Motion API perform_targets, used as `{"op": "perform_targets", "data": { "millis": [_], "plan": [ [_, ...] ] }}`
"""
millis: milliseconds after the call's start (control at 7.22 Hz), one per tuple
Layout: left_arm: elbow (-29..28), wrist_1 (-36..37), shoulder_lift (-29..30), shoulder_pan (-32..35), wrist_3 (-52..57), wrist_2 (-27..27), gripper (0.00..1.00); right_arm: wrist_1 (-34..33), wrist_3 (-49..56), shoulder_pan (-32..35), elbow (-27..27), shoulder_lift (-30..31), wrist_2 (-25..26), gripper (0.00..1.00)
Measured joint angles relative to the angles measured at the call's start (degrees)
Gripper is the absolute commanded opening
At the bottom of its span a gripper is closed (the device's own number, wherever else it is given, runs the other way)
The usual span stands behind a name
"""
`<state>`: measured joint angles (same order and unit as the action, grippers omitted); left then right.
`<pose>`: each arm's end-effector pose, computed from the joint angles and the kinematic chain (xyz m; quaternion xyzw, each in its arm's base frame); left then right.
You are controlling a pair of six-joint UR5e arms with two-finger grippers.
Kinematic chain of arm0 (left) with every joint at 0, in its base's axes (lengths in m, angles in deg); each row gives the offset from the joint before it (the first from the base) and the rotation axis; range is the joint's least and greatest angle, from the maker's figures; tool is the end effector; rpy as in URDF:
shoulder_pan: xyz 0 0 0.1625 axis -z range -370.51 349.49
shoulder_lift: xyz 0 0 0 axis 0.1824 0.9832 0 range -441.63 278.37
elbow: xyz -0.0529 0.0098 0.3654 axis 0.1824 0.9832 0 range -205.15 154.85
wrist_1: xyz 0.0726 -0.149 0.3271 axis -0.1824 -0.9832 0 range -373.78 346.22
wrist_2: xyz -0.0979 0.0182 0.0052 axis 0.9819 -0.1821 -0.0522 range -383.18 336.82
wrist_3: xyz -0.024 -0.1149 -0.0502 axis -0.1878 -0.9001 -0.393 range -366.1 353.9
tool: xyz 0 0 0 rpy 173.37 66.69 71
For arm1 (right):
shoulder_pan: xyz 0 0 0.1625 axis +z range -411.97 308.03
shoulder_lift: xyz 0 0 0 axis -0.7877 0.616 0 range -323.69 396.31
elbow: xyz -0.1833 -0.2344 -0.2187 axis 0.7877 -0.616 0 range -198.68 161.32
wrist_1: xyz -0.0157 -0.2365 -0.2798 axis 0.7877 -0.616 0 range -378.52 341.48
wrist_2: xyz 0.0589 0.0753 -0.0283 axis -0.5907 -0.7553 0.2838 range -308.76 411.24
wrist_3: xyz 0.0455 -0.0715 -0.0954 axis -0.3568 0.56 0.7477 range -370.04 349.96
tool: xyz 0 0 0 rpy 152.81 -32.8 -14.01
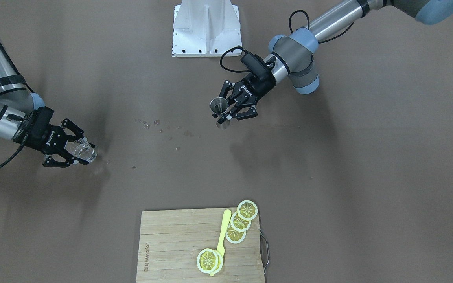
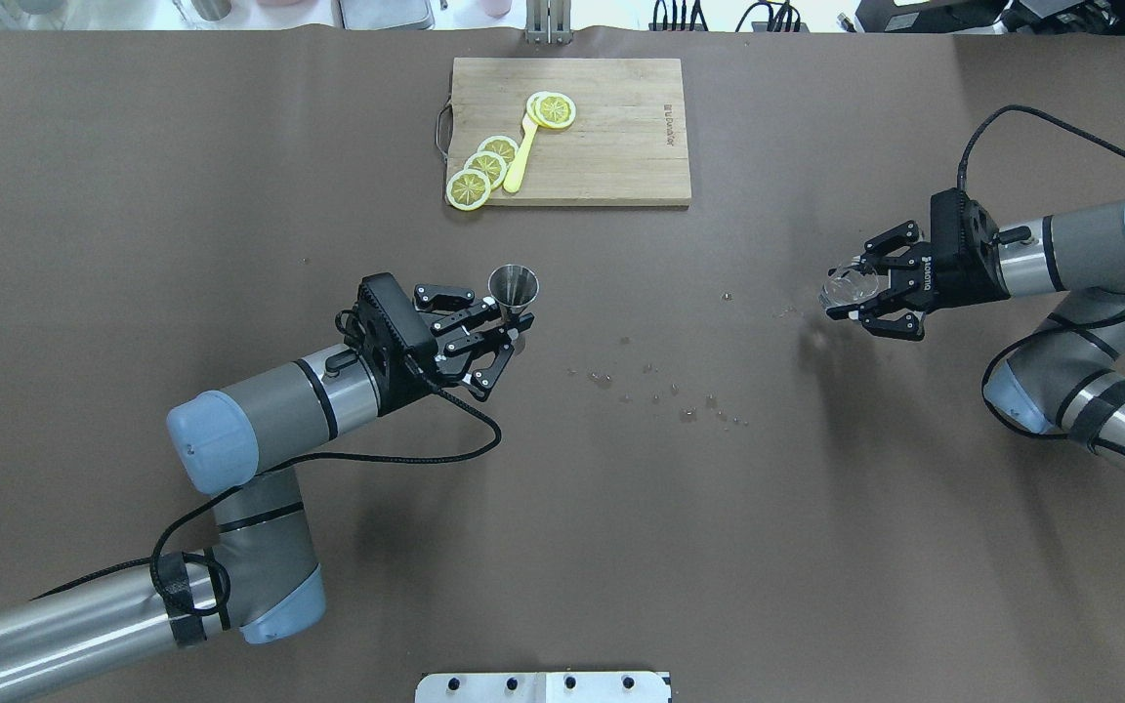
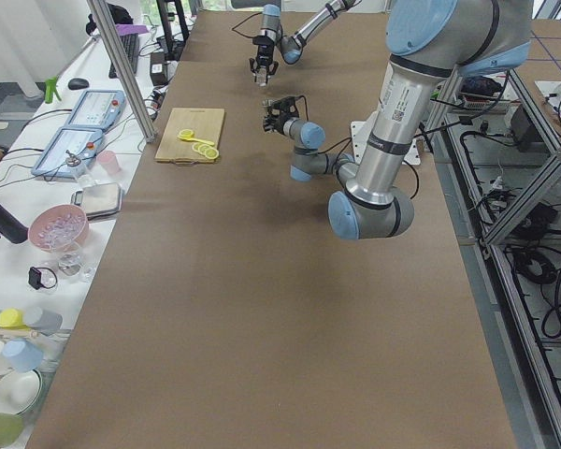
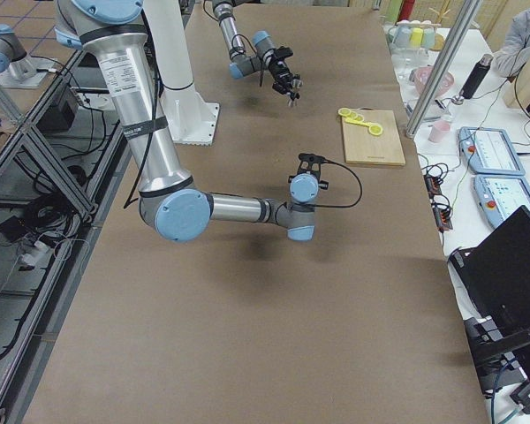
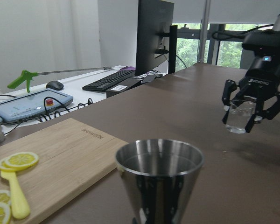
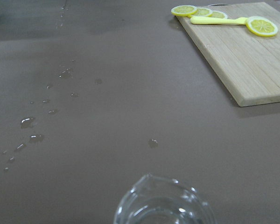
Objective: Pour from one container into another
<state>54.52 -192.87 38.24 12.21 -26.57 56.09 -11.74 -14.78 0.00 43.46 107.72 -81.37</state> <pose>0.4863 -0.3738 0.2340 0.6207 0.5211 0.1610 0.5632 -0.3037 -0.4646 0.4720 0.5043 -0.4793 -0.4334 0.5728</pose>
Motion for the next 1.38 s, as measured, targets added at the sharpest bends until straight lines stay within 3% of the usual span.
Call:
{"op": "perform_targets", "data": {
  "millis": [831,1385],
  "plan": [
    [-3.6,-0.3,3.2,-1.0,2.7,0.1,0.0,-0.4,-0.4,0.0,2.3,0.0,0.2,0.0],
    [-3.5,-0.2,3.3,-1.0,3.3,0.2,0.0,-0.7,-1.3,0.9,2.9,0.2,-4.0,0.0]
  ]
}}
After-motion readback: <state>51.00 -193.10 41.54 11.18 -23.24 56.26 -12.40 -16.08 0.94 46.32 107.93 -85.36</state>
